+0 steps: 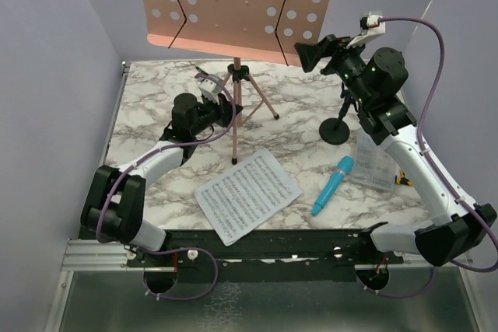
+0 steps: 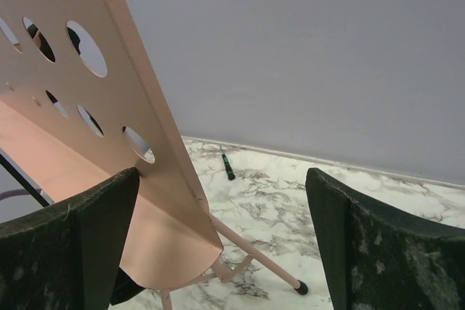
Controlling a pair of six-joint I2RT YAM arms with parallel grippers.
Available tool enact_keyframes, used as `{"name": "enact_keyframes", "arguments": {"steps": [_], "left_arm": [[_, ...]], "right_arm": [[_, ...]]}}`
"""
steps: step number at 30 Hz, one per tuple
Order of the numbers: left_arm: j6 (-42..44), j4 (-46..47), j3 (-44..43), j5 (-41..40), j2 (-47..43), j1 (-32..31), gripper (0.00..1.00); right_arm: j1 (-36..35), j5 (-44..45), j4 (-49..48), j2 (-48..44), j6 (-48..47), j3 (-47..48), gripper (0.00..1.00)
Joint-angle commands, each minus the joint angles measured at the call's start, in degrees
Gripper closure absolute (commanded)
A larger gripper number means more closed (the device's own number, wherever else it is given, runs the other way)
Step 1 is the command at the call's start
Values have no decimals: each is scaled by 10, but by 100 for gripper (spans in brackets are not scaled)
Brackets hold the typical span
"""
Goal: Set up the instrument practice props
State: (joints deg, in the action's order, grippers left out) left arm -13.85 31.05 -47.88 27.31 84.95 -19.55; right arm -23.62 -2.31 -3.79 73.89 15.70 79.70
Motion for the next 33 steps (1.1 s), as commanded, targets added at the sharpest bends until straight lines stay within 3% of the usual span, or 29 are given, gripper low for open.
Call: {"name": "enact_keyframes", "arguments": {"steps": [1, 19, 33], "left_arm": [[-9, 7, 34, -61, -44, -19, 100], [-63, 39, 75, -153, -70, -40, 100], [-63, 42, 71, -133, -69, -41, 100]], "right_arm": [[1, 9, -13, 17, -24, 11, 5], [6, 37, -2, 77, -46, 68, 4], [8, 8, 16, 47, -38, 52, 3]]}}
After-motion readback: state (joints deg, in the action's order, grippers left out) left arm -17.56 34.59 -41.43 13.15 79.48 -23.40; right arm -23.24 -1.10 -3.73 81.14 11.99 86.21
